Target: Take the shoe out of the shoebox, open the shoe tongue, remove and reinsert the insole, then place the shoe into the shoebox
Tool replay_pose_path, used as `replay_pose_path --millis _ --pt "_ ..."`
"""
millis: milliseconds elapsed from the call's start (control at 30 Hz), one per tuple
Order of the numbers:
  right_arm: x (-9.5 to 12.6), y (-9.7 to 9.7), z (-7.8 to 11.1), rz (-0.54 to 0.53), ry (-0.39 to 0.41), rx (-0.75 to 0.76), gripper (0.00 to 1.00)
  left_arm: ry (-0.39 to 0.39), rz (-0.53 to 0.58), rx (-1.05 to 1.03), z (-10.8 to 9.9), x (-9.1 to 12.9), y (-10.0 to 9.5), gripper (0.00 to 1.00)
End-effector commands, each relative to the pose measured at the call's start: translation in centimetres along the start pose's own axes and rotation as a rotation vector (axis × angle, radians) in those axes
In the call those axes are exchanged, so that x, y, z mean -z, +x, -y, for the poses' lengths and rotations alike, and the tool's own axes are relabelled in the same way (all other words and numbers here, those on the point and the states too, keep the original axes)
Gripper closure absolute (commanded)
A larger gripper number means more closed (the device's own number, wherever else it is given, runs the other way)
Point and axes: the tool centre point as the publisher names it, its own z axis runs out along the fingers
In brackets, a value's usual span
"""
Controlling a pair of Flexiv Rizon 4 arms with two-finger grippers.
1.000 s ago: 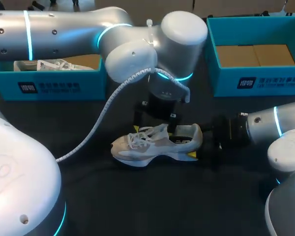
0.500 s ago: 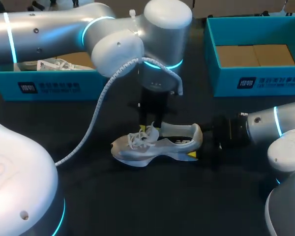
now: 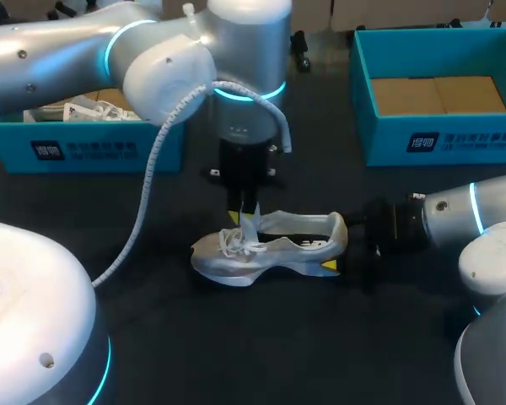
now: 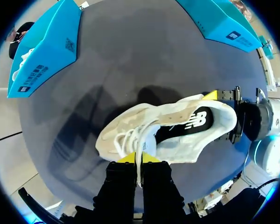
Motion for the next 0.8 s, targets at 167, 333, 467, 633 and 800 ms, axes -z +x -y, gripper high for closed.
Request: replay_pose_path --millis 167,333,467,633,800 --pt "-0.6 0.0 0.0 0.002 0.007 -0.001 1.00 0.017 -0.048 0.004 -0.9 -0.3 -2.8 1.00" --pt "-0.6 0.0 0.0 0.002 0.007 -0.001 1.00 0.031 -0.014 0.021 -0.7 -1.6 -4.0 1.00" --pt "-0.6 0.0 0.0 0.002 0.007 -0.001 1.00 0.036 0.003 0.034 -0.6 -2.8 -4.8 1.00" --pt "-0.6 0.0 0.0 0.002 0.007 -0.001 1.00 0.050 0.020 0.047 -0.8 -4.3 -5.4 1.00" --pt "-0.6 0.0 0.0 0.002 0.007 -0.001 1.00 0.054 0.037 0.072 -0.6 -5.7 -6.0 1.00"
